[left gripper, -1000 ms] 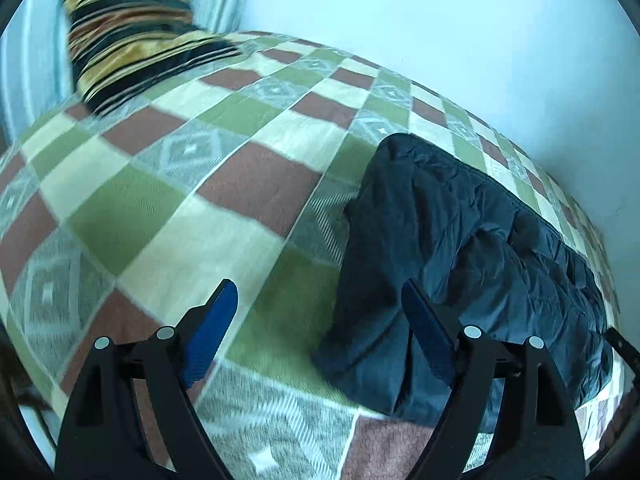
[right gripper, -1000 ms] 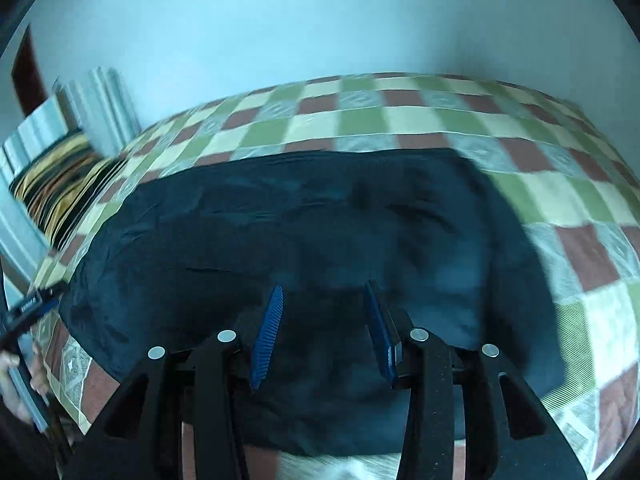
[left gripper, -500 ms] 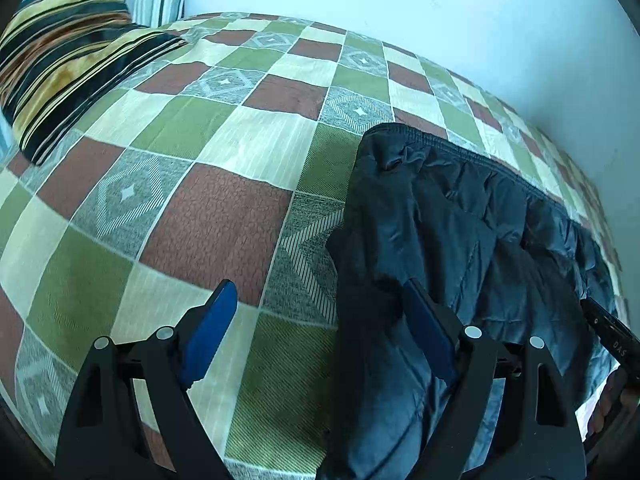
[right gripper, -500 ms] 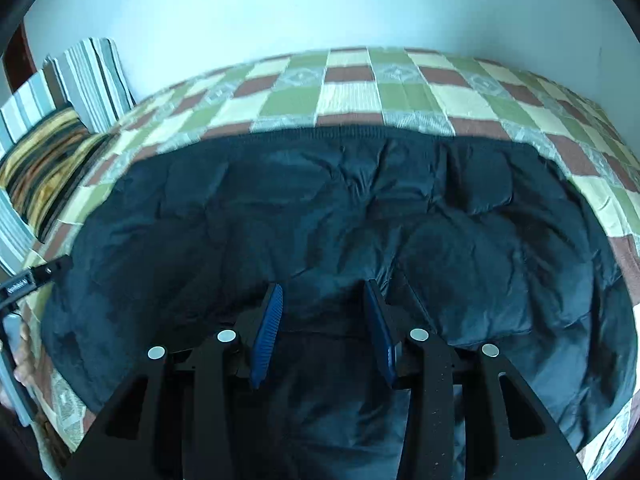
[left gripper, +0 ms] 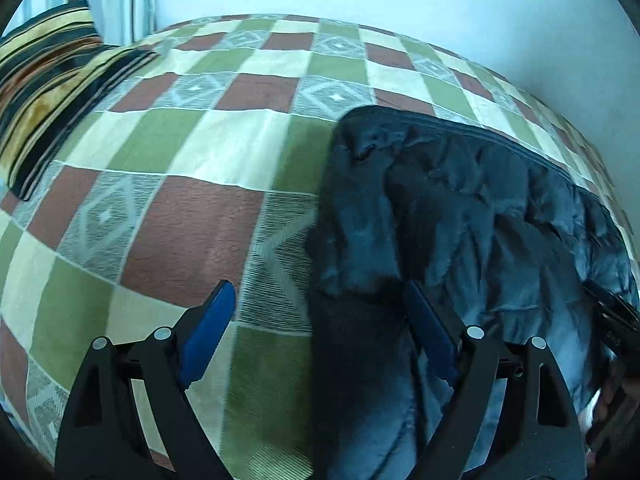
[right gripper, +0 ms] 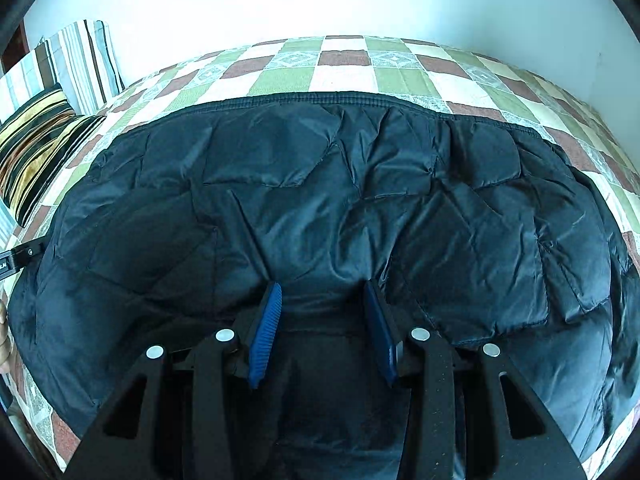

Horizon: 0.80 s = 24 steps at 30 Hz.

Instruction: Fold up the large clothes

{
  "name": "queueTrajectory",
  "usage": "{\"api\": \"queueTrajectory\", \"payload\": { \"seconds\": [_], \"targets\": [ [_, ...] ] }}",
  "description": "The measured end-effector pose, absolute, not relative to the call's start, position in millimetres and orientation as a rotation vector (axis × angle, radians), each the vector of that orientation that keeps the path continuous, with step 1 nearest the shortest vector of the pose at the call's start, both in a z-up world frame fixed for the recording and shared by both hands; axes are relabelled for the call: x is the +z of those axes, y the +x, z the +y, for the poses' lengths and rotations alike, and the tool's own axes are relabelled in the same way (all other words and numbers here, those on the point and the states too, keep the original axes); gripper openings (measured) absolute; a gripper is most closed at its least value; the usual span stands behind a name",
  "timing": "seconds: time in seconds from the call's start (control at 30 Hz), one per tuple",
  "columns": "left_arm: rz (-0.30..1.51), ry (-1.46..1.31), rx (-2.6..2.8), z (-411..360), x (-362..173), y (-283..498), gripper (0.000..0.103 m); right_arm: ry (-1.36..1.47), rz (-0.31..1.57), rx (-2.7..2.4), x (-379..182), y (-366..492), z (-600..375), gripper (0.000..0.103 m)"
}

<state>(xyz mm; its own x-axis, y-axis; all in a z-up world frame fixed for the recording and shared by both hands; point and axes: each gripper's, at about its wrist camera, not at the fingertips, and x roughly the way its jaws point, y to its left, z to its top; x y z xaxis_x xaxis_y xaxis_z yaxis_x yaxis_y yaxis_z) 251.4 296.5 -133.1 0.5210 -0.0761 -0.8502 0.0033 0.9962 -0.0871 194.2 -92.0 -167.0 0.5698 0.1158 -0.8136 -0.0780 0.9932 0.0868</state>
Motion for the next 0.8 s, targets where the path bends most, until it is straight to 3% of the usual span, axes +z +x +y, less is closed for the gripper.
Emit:
{"api": "queueTrajectory", "payload": {
  "seconds": [0.8],
  "targets": [
    [1.193,-0.222,-0.128,313,-169,273,0.098,0.006,0.914,0.081,-171,192,-83,0.044]
  ]
}}
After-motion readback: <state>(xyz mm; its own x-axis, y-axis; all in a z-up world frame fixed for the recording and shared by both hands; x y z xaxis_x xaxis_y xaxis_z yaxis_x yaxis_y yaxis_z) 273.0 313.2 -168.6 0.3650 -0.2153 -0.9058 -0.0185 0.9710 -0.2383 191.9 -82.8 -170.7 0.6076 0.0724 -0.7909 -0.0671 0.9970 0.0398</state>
